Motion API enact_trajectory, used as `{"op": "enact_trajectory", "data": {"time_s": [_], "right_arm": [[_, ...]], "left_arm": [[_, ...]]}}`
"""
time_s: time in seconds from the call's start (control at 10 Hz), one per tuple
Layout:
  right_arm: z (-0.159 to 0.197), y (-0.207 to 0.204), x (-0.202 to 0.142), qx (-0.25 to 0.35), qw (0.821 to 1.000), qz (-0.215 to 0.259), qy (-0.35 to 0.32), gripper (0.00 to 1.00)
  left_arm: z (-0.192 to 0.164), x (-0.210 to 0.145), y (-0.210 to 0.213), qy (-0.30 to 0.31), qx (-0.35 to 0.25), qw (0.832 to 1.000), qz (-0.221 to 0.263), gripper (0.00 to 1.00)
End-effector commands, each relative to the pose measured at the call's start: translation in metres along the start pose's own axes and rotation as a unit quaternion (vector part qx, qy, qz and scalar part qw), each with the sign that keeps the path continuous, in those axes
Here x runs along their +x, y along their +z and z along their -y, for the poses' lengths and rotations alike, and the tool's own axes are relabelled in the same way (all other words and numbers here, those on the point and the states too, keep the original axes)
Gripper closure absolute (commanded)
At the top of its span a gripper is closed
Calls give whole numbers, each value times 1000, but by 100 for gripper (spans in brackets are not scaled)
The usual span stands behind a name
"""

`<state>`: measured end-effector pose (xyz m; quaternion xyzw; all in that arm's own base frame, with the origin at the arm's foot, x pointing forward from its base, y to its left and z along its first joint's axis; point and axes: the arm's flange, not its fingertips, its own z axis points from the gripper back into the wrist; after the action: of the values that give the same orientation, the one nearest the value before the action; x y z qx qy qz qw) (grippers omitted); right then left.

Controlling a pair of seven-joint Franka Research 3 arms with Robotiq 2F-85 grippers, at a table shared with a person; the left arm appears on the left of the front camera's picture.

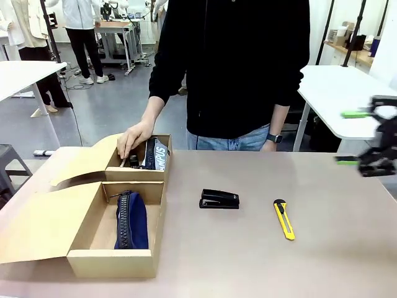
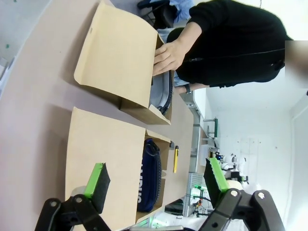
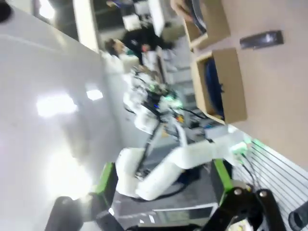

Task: Place items inside the box.
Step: Pick up a Pencil pouch or Stapler and place it inside the Mailer Box closest to the robot.

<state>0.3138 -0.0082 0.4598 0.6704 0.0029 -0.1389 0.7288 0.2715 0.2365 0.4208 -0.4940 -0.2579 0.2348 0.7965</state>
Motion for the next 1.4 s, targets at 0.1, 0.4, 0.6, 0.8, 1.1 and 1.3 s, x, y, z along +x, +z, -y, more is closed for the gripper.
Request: {"op": "enact_trajectory", "data": {"time_s": [0.1,0.4,0.6,0.8,1.1,1.3], "right_arm": [[131,31,-70,86,996,29,-20,0],[170,-36,-82,-103,993,37,-55,0],[112,88,17,42,998,31,-34,0],[112,88,17,42,998,31,-34,0],[112,88,17,42,998,31,-34,0],[112,88,17,42,998,31,-34,0]], "left_arm": [[-1,-1,-1,-10,-12,1000,3,0],[-1,-1,-1,-10,-12,1000,3,0],[-1,-1,-1,-10,-12,1000,3,0],[-1,-1,-1,-10,-12,1000,3,0],[-1,-1,-1,-10,-12,1000,3,0],[-1,-1,-1,-10,-12,1000,3,0]]}}
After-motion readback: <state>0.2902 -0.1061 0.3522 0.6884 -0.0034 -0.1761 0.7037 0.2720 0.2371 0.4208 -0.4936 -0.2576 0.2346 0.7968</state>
